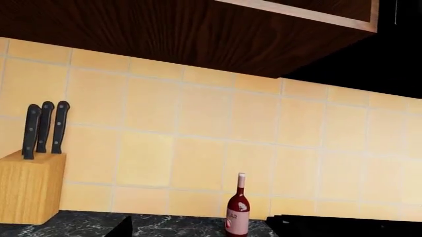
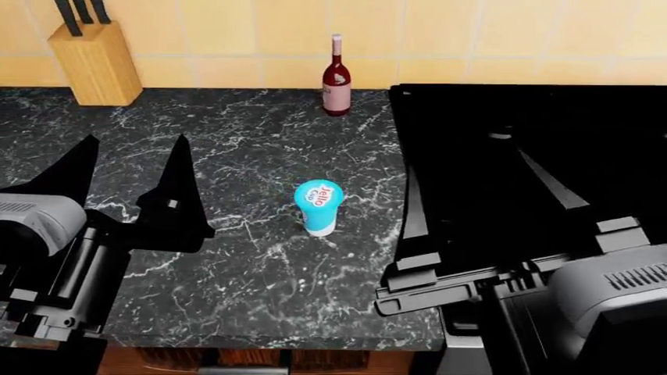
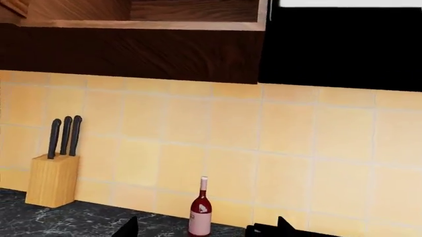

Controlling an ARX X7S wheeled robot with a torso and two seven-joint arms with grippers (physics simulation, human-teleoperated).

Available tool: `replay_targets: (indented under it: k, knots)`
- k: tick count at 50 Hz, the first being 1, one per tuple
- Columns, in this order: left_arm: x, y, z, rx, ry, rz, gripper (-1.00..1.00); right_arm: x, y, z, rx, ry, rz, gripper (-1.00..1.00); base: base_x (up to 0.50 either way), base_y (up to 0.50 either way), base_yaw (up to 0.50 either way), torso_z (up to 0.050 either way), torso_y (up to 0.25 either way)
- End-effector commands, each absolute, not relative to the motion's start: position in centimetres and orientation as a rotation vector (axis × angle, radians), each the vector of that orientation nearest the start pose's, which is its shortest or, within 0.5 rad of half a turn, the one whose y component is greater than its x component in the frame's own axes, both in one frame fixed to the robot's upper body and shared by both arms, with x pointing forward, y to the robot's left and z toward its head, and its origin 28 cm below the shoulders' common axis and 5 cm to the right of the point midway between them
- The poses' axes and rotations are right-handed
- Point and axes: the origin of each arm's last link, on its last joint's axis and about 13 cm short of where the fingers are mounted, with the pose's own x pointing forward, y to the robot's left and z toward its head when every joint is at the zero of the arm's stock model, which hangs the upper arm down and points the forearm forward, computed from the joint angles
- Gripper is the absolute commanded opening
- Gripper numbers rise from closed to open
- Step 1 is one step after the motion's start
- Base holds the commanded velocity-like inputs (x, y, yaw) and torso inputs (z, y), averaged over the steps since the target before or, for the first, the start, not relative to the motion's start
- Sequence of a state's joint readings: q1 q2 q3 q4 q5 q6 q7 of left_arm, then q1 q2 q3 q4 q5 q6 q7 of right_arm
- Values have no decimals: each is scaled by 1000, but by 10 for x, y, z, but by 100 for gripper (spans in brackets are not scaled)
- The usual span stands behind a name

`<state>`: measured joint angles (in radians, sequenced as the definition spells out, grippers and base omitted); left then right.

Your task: Pick the canned food and jello cup from the counter and place them in the cabinets closest to them.

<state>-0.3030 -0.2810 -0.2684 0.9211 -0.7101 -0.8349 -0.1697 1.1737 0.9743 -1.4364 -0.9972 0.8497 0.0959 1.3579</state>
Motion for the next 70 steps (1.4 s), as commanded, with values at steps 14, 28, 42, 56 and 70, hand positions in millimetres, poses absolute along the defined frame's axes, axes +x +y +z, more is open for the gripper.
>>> replay_targets:
  k: [14,28,42,56,70]
  knots:
    - [193,243,208,-136,-386,-137,100,184,-65,224,-135,-161,229,100,0,0,0,0,0]
    - [193,244,207,-136,-387,-135,100,215,-53,210,-132,-1,328,100,0,0,0,0,0]
    - [193,244,208,-142,-387,-132,100,236,-43,183,-130,109,387,100,0,0,0,0,1]
    - [192,244,208,-140,-389,-133,100,246,-38,171,-122,158,416,100,0,0,0,0,0]
    - [192,244,208,-137,-388,-136,100,262,-33,162,-118,206,429,100,0,0,0,0,0]
